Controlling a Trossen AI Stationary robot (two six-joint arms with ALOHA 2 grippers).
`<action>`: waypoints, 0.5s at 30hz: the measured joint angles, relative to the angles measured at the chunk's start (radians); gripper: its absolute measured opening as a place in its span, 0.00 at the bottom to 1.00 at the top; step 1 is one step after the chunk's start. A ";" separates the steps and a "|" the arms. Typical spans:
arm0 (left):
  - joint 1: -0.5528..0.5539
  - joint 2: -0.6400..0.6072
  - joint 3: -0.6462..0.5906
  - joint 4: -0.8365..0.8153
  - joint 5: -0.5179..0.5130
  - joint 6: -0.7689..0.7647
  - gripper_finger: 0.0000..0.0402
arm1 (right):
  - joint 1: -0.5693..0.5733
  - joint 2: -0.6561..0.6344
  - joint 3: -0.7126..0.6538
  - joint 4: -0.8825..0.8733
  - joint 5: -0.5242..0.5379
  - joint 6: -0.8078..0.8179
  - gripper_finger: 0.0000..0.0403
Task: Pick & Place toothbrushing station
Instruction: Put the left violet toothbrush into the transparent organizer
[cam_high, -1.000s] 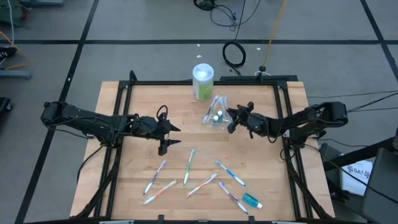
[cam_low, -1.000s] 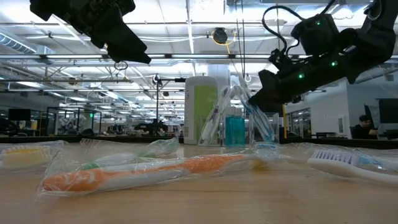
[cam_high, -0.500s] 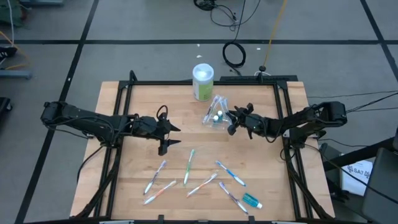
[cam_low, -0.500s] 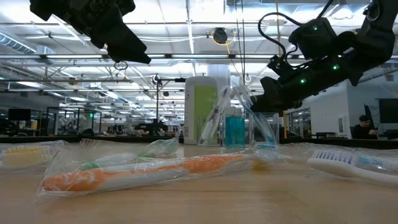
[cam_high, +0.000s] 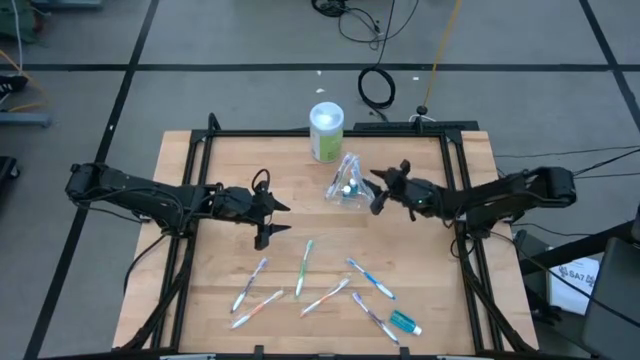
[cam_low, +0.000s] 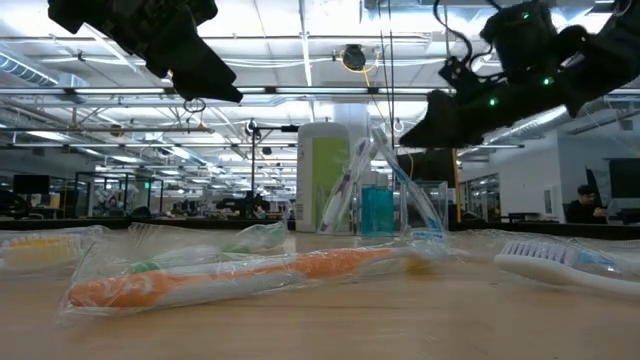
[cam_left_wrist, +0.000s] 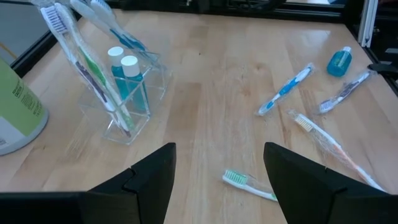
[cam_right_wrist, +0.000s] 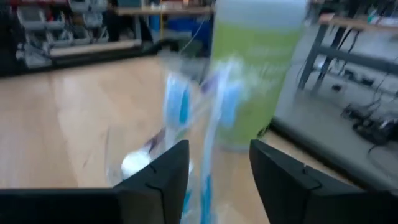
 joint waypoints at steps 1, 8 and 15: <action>0.000 0.000 0.000 0.001 0.000 -0.008 0.62 | 0.000 -0.023 0.000 0.003 0.002 -0.013 0.42; -0.024 0.000 0.000 -0.003 0.002 -0.170 0.62 | 0.011 -0.160 0.000 0.003 -0.070 -0.095 0.43; -0.115 0.000 0.000 -0.006 0.001 -0.276 0.62 | 0.028 -0.180 0.000 0.019 -0.434 -0.180 0.44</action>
